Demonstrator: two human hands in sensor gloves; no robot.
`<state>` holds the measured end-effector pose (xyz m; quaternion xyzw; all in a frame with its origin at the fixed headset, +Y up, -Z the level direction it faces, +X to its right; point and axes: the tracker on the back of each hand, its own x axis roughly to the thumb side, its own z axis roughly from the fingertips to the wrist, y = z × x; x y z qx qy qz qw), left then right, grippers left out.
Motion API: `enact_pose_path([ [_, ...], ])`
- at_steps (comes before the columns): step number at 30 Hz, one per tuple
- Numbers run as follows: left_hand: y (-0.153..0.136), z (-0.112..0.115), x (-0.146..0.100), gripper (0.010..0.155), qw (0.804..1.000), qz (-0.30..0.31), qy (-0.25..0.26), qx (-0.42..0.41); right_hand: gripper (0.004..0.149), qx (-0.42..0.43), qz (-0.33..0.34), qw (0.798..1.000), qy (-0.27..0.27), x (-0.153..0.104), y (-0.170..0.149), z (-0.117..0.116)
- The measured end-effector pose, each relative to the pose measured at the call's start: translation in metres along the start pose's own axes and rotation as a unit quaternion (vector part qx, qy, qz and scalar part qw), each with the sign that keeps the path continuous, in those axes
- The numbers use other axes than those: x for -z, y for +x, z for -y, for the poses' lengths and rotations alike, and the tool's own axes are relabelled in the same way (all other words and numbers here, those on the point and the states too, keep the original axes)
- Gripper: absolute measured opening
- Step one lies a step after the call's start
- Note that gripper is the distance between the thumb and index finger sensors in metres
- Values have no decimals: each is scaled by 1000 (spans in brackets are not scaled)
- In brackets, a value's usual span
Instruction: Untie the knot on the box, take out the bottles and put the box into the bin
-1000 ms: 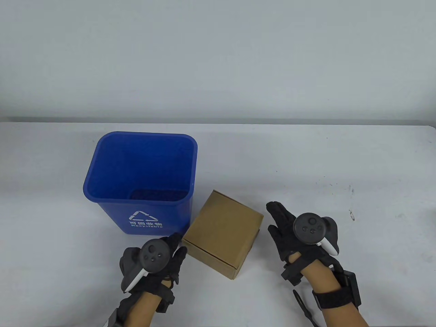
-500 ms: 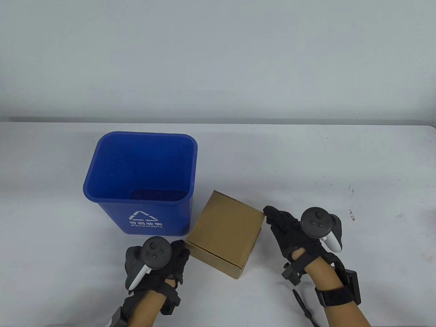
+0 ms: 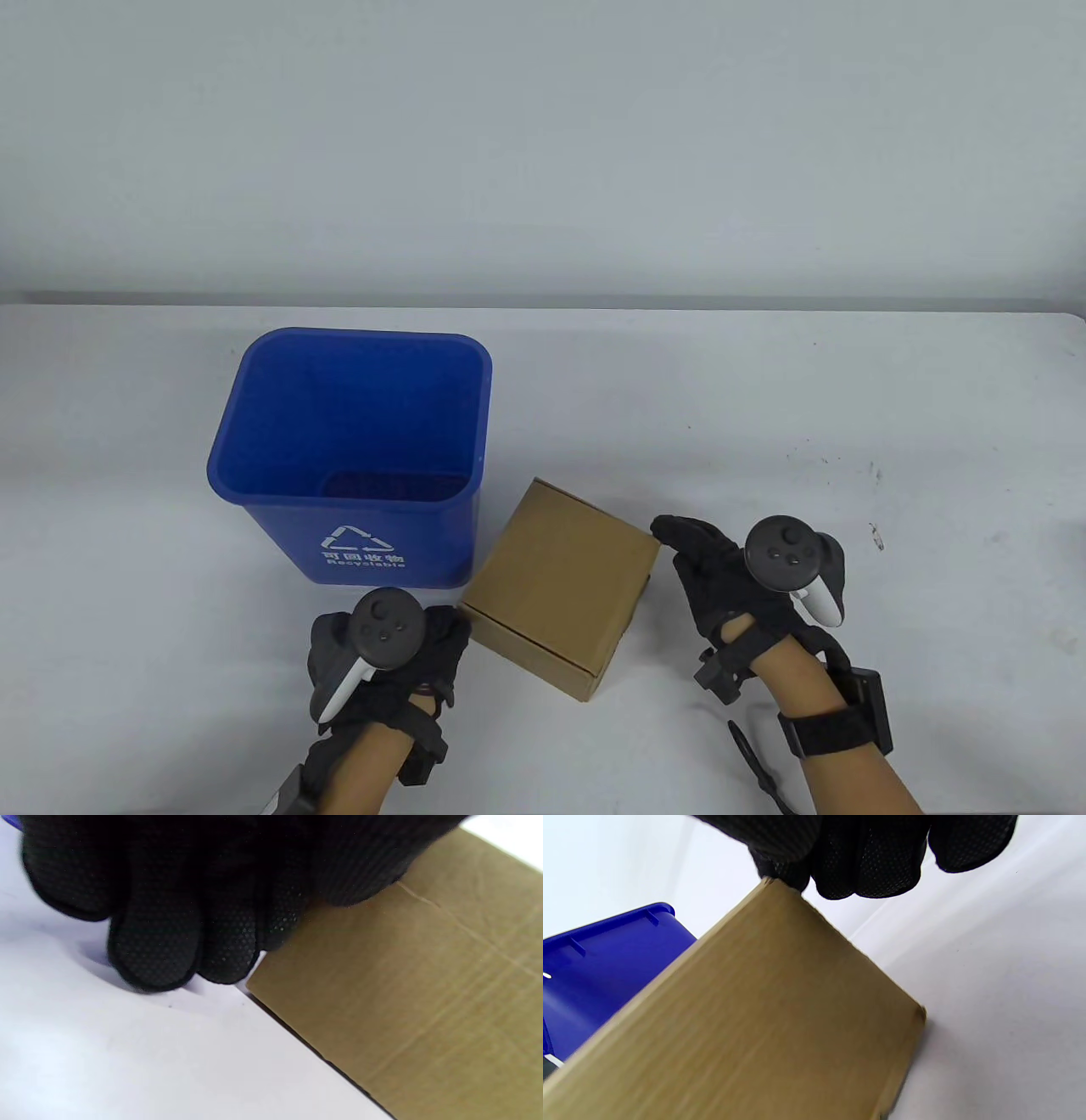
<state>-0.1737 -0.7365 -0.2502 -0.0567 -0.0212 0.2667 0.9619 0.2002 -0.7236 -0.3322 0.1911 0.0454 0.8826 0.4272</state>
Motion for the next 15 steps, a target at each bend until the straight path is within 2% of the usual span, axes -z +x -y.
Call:
enact_pose_path([
  [2,1,0,0,55,1000,6,2,4,42,-1,0,1000,12,-1,0,0],
  [7,3,6,2,59,999,31,-24,-13,40,-46,1,995,85,-1,3,-8],
  [11,6,10,3,64,997,56,-41,-30,44,-79,-11,988,133,-5,7,-13],
  [15,12,12,3,67,993,96,-50,-45,48,-135,-15,979,151,-12,19,-15],
])
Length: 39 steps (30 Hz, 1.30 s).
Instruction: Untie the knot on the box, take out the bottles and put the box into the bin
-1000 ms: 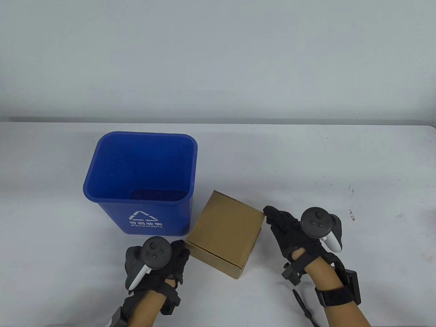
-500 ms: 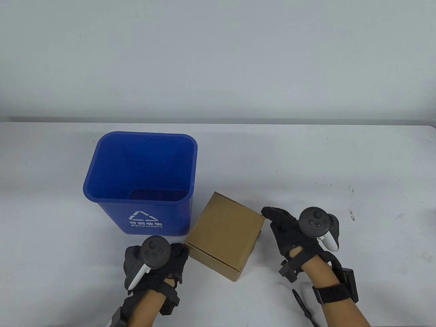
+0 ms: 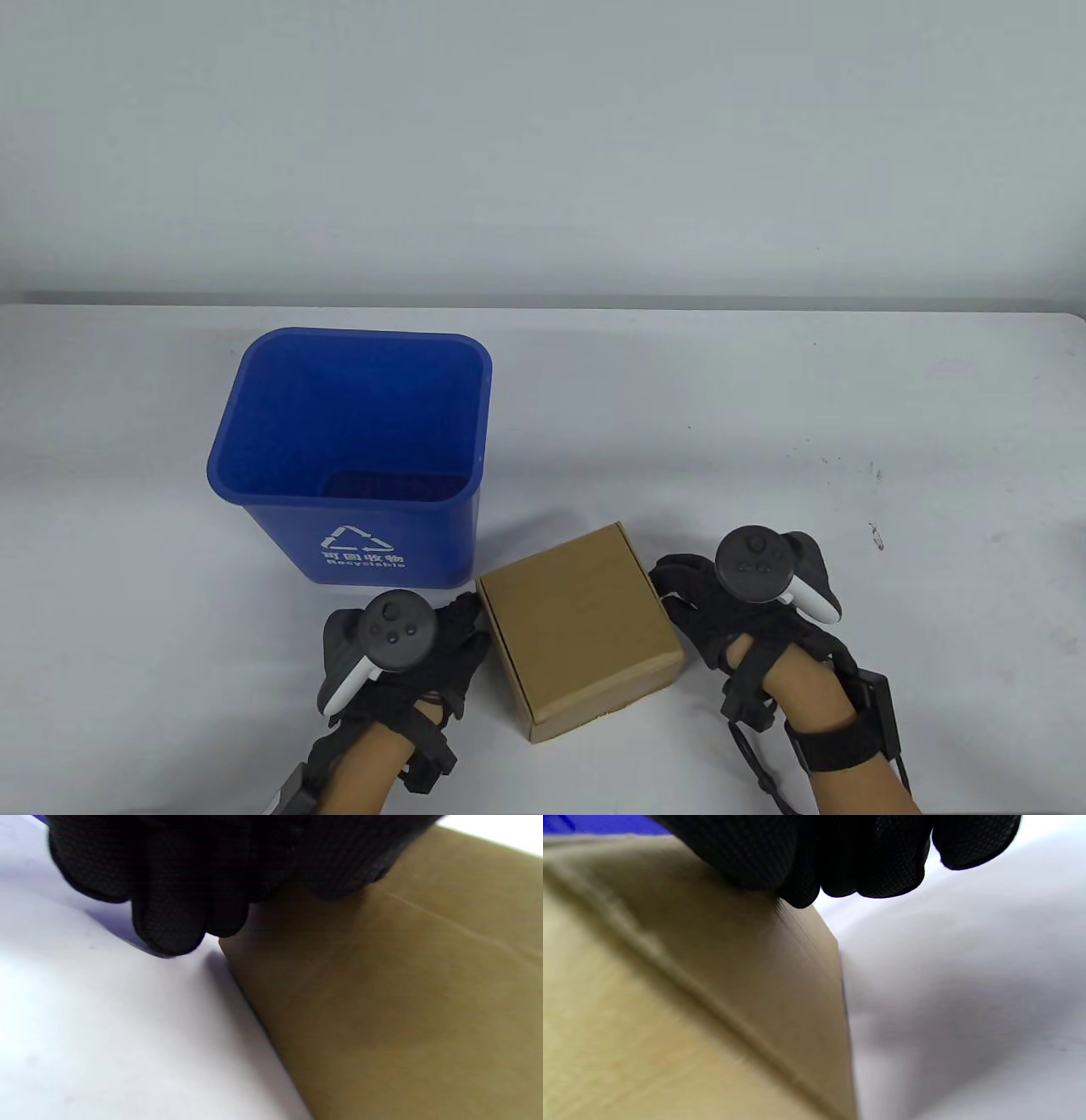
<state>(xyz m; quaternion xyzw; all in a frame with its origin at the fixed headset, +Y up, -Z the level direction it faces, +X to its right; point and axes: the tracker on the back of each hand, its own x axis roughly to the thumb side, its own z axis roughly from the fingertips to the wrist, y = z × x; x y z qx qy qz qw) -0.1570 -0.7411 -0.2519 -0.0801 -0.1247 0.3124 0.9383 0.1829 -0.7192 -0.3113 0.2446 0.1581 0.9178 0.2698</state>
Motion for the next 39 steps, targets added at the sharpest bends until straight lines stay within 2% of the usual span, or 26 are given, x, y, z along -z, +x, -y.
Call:
enact_pose_path([
  [4,7,-2,0,66,999,33,20,13,49,-57,0,998,5,-6,13,1],
  [6,7,-3,-1,66,999,37,14,27,50,-77,-1,997,16,-7,19,0],
  [15,1,-7,1,69,999,23,-2,45,54,-97,9,995,28,-7,31,-7],
  [19,1,-9,0,68,998,22,7,50,57,-91,2,996,25,-8,29,-6],
  [22,7,-20,-7,63,995,33,32,84,63,-86,1,996,10,-18,32,0],
  [24,11,-29,-14,63,990,54,51,120,67,-94,12,995,-20,-26,36,5],
  [26,15,-33,-19,66,988,75,47,130,70,-104,22,993,-47,-31,39,6],
  [28,18,-31,-19,70,986,82,35,140,74,-123,30,991,-50,-27,41,2],
  [31,20,-23,-16,77,984,79,17,161,79,-160,34,986,-21,-21,43,-9],
  [34,20,-17,-13,76,981,74,14,179,85,-168,31,985,0,-18,43,-14],
  [39,19,-3,-7,88,973,81,-39,214,100,-182,16,982,54,-13,40,-23],
])
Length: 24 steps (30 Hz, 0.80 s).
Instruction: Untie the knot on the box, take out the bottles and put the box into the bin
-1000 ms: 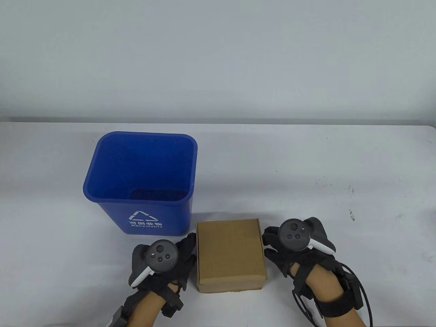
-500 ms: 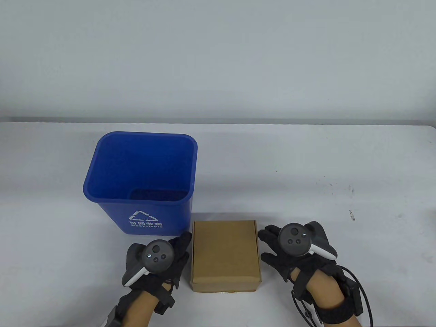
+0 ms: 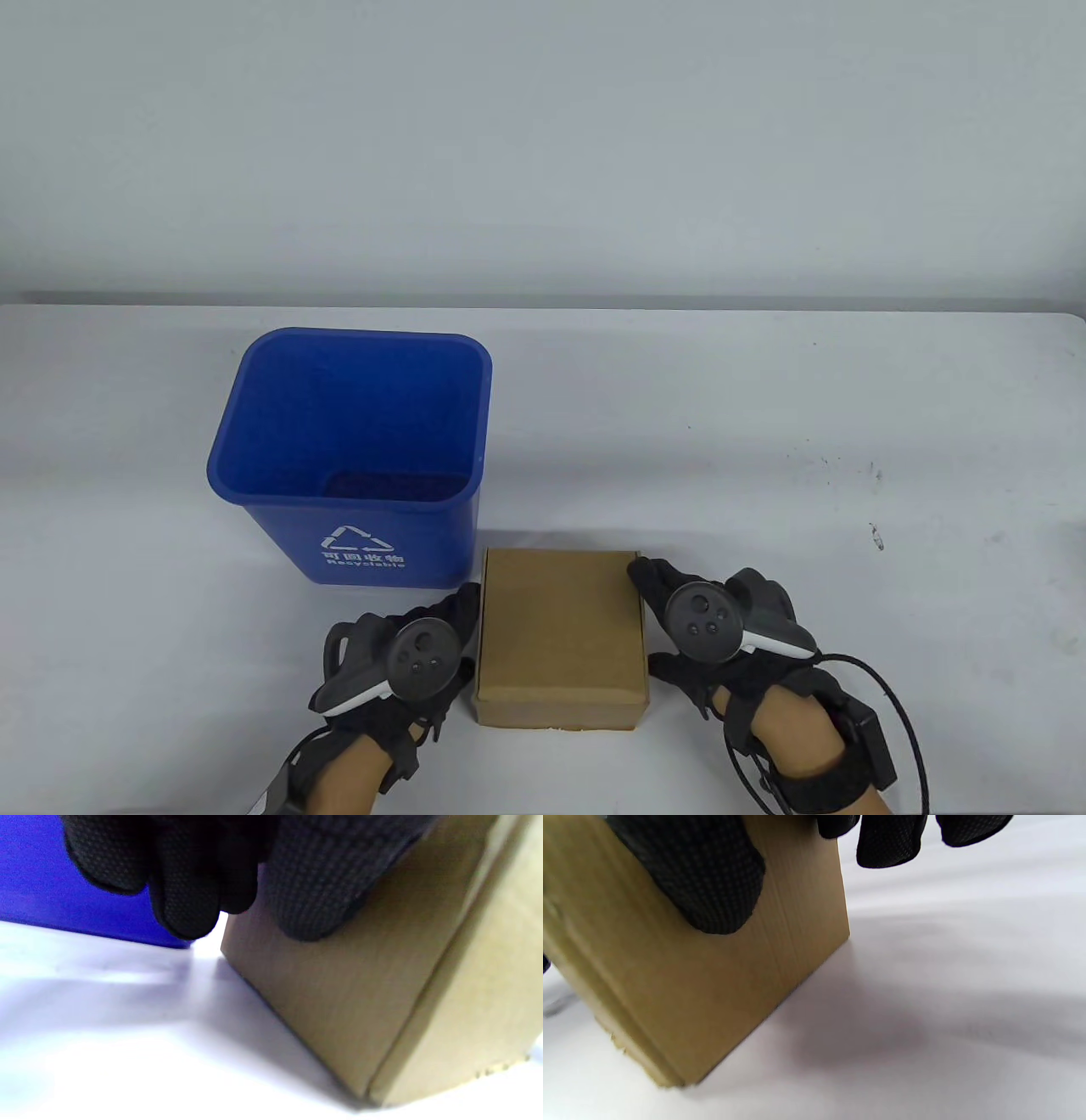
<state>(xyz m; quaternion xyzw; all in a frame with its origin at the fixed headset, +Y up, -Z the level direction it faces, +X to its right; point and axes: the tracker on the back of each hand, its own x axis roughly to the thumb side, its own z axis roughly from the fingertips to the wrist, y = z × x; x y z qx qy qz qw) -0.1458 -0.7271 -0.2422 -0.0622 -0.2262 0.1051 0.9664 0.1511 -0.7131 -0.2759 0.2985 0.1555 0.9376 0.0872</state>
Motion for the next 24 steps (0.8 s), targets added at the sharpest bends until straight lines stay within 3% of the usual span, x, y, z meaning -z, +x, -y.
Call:
enact_pose_path([
  [5,4,4,2,99,999,10,-11,34,106,4,10,1000,12,1,-2,-2],
  [9,2,5,1,99,999,21,-6,29,106,25,22,999,11,2,-8,-2],
  [14,-1,1,-1,92,999,31,5,6,105,42,31,999,12,0,-13,0],
  [18,-7,-3,-2,78,998,43,19,-36,105,77,31,996,18,-3,-18,3],
  [24,-9,-6,-4,72,995,69,40,-64,105,103,38,994,23,-3,-25,3],
])
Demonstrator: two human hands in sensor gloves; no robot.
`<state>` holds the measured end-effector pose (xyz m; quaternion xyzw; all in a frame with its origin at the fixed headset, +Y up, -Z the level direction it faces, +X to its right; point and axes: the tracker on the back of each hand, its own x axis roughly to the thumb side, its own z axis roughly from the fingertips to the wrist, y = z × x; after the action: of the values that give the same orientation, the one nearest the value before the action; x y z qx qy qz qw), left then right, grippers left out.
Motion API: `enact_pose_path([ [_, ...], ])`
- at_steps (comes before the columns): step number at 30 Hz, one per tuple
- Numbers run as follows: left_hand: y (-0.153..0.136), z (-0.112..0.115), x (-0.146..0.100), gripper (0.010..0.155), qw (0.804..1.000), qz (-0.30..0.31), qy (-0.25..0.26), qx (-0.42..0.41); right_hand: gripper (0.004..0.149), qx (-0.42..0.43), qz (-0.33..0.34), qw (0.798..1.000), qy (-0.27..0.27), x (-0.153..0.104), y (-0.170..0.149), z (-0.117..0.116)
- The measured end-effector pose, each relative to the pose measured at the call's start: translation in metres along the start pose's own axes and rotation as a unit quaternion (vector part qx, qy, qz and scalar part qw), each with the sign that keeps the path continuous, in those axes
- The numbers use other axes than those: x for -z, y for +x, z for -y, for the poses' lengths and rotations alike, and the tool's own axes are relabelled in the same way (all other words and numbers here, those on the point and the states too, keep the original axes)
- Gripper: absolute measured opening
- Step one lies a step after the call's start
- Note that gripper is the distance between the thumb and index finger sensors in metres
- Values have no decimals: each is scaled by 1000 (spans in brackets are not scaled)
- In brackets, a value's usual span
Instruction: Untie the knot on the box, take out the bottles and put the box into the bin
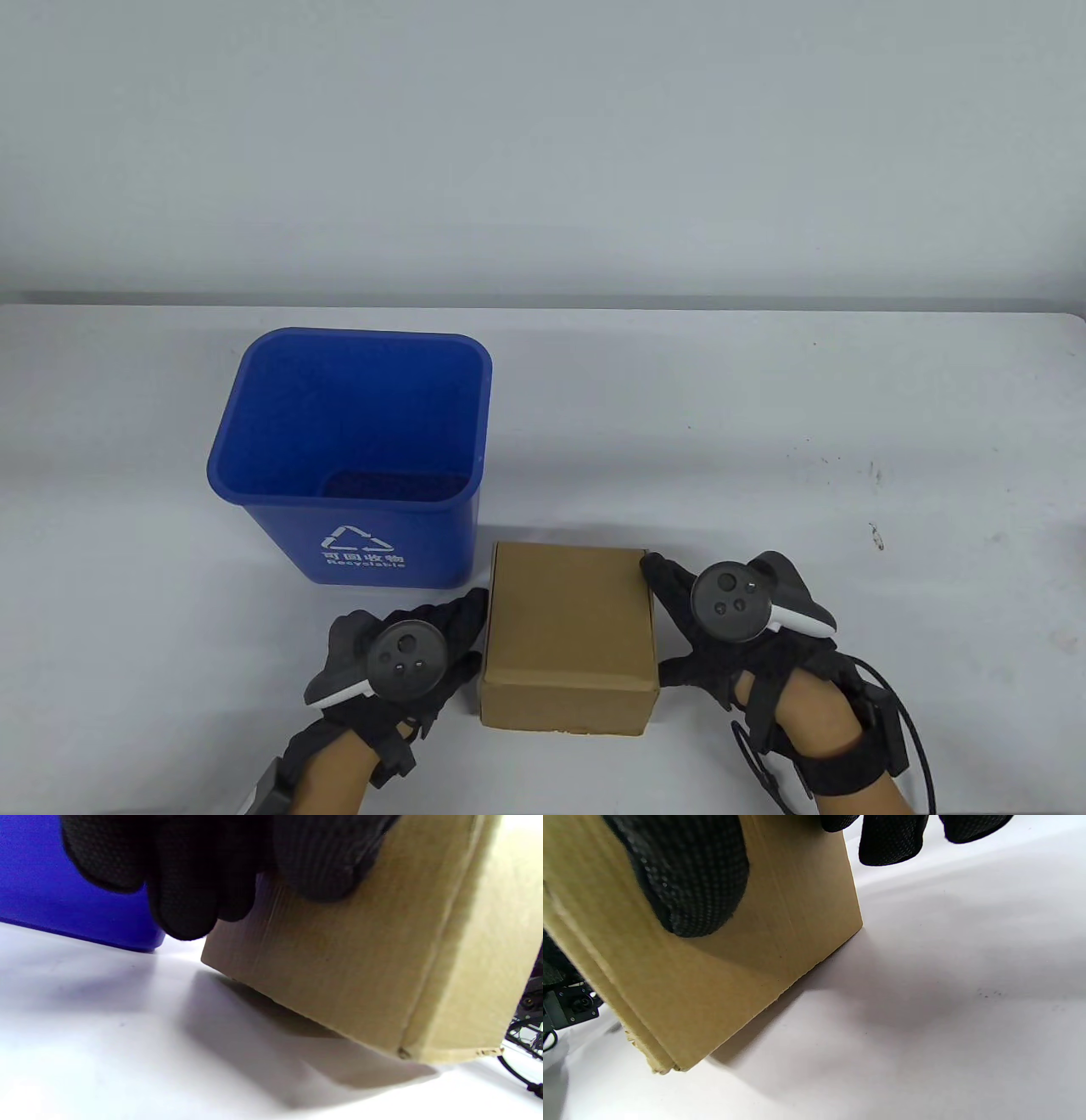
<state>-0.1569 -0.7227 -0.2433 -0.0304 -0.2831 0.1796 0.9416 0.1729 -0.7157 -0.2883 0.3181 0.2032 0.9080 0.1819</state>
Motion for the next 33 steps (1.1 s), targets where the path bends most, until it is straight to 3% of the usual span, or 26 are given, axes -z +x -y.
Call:
enact_pose_path([
  [12,-10,-21,-14,60,983,-1,128,-131,103,141,34,989,34,3,-9,-6],
  [25,-13,-22,-15,57,982,-18,136,-133,93,238,43,968,59,10,-18,-17],
  [33,-12,-16,-11,58,987,-29,111,-116,82,236,30,971,29,11,-22,-15],
])
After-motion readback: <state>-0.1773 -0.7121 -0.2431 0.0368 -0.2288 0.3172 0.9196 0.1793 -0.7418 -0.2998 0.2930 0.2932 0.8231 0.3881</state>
